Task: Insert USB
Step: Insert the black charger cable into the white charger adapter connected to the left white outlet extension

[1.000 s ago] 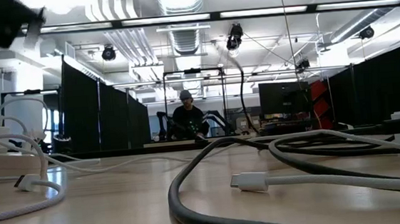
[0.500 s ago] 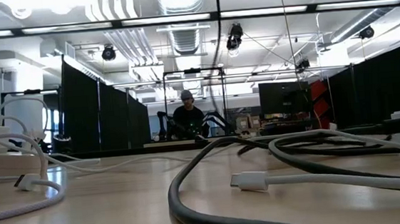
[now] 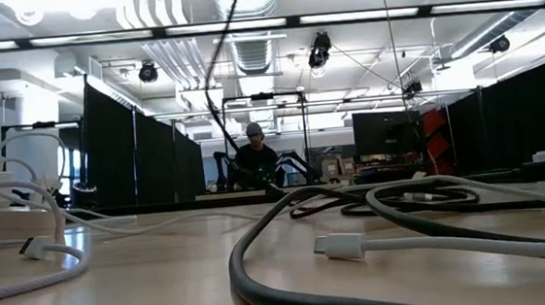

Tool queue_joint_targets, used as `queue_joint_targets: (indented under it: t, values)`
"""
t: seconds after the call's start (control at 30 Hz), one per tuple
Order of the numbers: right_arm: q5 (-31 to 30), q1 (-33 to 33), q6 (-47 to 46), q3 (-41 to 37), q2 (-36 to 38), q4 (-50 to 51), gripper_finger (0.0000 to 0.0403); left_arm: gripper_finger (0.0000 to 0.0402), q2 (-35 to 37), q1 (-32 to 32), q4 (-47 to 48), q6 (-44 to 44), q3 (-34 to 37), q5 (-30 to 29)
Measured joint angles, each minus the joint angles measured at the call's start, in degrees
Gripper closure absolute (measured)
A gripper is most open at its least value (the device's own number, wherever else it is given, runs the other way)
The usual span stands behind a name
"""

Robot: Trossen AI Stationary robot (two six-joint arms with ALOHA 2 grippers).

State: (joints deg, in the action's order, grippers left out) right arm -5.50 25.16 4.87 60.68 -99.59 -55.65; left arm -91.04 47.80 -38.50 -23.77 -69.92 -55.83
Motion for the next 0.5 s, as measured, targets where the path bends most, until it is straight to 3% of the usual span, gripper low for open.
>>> queue_joint_targets:
  t: [0.3,0.5]
  values:
    - [-4.84,2.1,3.83,3.42,0.02,1.84,0.0226,0.0399,-1.47,-0.54,-0.02,2.88,-0.91,1.68]
    - [-4.98,2.13,4.21,5.78,0.04,6.0,0.0261,0.0399,-1.45,-0.67,0.13,4.69,-0.54,2.47]
